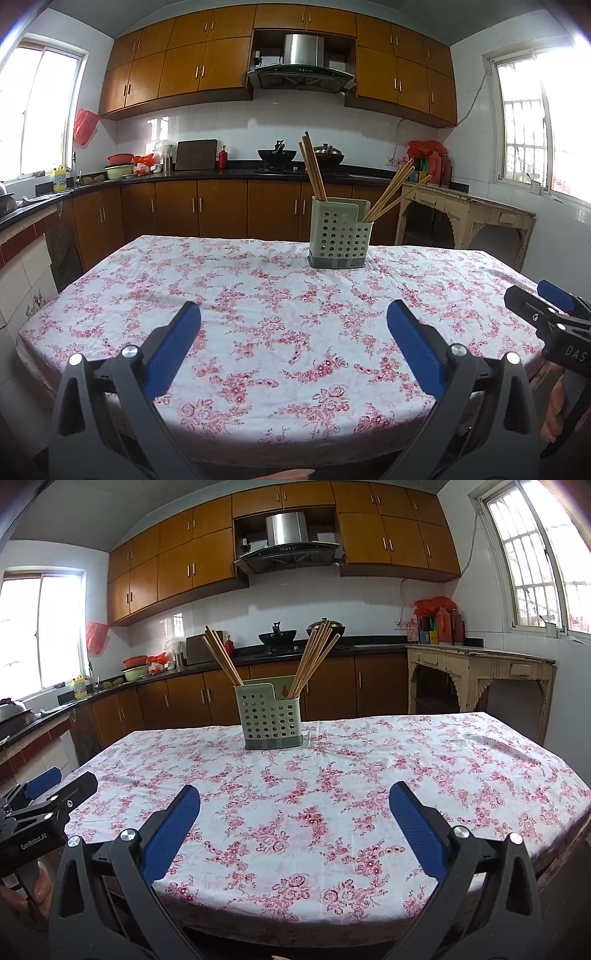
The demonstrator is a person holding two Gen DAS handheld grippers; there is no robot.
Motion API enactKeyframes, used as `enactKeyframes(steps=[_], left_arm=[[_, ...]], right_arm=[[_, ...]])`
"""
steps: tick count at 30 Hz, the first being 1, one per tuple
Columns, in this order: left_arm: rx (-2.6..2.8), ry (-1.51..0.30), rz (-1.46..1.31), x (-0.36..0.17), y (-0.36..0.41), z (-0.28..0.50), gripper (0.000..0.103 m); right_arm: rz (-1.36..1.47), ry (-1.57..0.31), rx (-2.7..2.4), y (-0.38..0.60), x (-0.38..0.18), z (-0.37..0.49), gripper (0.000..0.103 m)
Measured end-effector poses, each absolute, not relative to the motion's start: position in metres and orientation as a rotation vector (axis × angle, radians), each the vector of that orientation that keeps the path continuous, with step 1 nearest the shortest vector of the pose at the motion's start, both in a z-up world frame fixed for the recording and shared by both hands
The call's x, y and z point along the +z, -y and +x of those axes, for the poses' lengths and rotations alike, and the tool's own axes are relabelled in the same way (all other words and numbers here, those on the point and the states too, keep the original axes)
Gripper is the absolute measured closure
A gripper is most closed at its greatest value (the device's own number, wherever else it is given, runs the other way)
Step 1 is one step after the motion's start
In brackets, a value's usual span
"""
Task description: Organize utensils
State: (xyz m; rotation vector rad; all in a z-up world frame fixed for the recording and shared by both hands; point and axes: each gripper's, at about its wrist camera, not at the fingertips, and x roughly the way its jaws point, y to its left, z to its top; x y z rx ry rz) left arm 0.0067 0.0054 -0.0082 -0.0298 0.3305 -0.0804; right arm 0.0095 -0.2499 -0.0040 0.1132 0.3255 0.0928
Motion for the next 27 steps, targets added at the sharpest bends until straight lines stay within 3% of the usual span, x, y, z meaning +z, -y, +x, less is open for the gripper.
enactKeyframes(steps=[27], left_arm=[[-0.079, -0.341, -0.031, -0.0133, -0.0081, 0.0100, 0.004]], right_arm=[[0.121, -0.341, 0.082, 0.2528, -0.0058, 0.0125, 0.002]])
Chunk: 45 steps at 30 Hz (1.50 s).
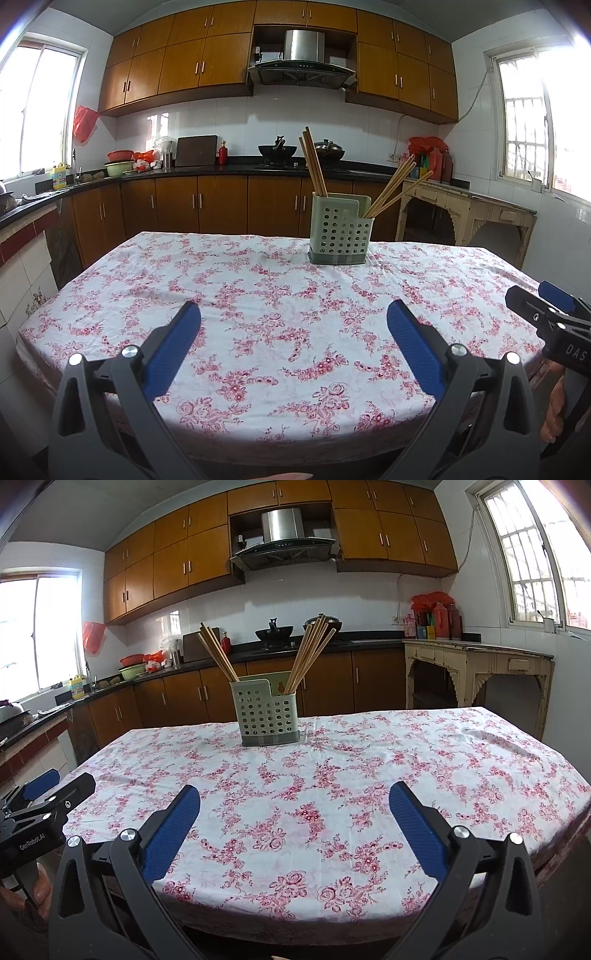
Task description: Organize utensils
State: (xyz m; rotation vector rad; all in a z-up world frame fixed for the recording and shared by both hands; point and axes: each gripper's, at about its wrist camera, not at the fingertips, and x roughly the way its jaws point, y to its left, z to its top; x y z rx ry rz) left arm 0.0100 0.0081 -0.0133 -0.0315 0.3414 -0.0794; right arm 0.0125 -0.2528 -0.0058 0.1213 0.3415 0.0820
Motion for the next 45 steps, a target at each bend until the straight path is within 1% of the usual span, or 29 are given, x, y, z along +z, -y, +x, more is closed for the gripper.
enactKeyframes(steps=[45], left_arm=[[-0.081, -0.349, -0.030, -0.0143, -0.0097, 0.0112, 0.004]], right_arm=[[0.121, -0.356, 0.085, 0.2532, -0.0099, 0.0131, 0.002]])
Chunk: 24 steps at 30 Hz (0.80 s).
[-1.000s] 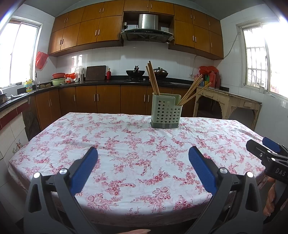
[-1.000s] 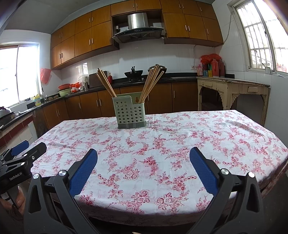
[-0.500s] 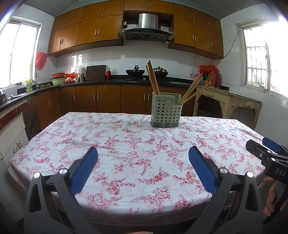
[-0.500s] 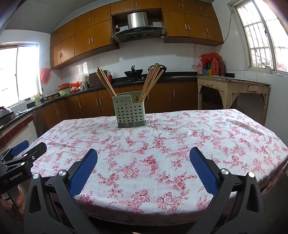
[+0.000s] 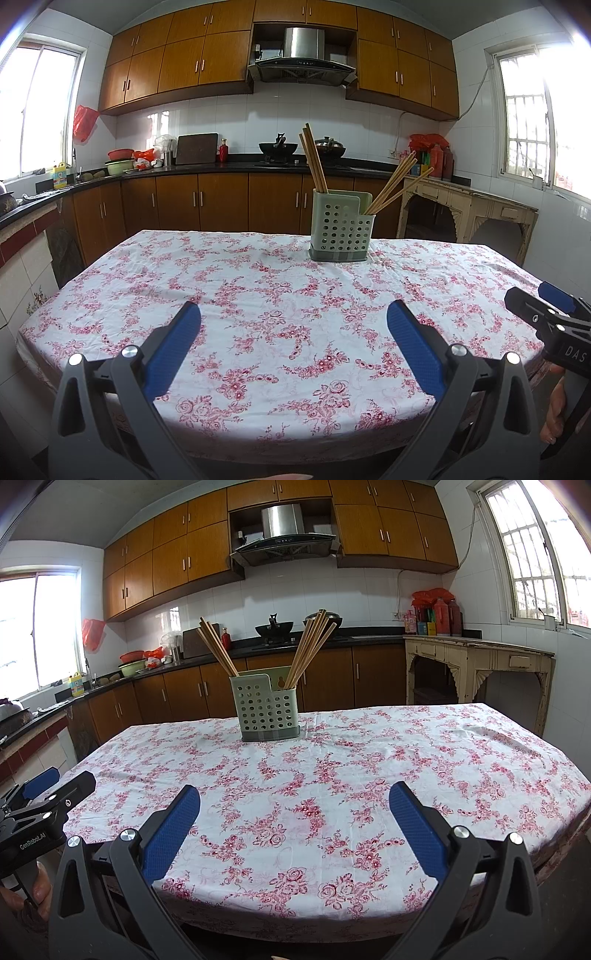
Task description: Organize utensils
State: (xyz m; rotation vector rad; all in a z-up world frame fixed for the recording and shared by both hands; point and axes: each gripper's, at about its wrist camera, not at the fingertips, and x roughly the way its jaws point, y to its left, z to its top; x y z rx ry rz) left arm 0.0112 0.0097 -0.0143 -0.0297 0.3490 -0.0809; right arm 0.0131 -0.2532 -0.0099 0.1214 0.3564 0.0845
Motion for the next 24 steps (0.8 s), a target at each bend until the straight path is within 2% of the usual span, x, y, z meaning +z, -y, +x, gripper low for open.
enactKeyframes(steps=[24], left_arm=[[-0.078, -0.347, -0.028, -0.0149, -0.0114, 0.0100, 0.004]], right_arm=[[0.120, -0.353, 0.086, 0.2547, -0.0097, 0.0130, 0.002]])
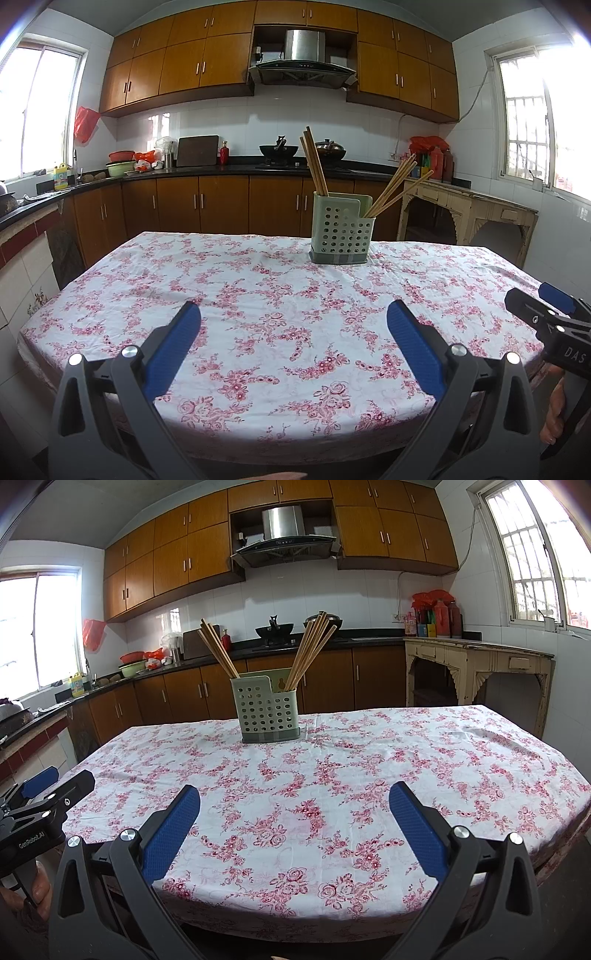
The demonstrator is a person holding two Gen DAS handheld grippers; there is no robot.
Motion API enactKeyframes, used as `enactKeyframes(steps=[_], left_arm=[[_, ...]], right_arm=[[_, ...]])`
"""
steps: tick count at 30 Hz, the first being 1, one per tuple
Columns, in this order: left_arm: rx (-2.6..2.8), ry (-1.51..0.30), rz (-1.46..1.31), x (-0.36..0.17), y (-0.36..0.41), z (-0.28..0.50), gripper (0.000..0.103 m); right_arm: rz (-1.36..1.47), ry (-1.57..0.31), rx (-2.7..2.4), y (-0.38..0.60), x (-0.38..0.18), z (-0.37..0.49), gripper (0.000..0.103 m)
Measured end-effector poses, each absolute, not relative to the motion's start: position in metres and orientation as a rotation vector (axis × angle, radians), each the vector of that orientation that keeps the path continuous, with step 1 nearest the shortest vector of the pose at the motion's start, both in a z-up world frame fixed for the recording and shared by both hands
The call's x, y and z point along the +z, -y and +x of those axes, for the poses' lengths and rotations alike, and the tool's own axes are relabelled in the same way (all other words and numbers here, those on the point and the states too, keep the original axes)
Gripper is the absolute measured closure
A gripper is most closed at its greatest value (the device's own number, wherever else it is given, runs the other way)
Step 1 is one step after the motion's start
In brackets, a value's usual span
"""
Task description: Organize utensils
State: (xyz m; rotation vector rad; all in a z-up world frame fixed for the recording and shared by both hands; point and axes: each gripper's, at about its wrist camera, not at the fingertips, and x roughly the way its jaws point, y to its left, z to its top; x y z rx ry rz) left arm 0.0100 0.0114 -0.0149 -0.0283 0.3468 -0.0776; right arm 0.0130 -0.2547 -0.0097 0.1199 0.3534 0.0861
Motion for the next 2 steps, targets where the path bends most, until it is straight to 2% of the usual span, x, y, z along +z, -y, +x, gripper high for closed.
enactKeyframes(steps=[2], left_arm=[[-0.079, -0.347, -0.028, -0.0154, -0.0120, 0.0094, 0.004]], right_arm=[[0.120, -0.354, 0.086, 0.2546, -0.0097, 0.0130, 0.002]])
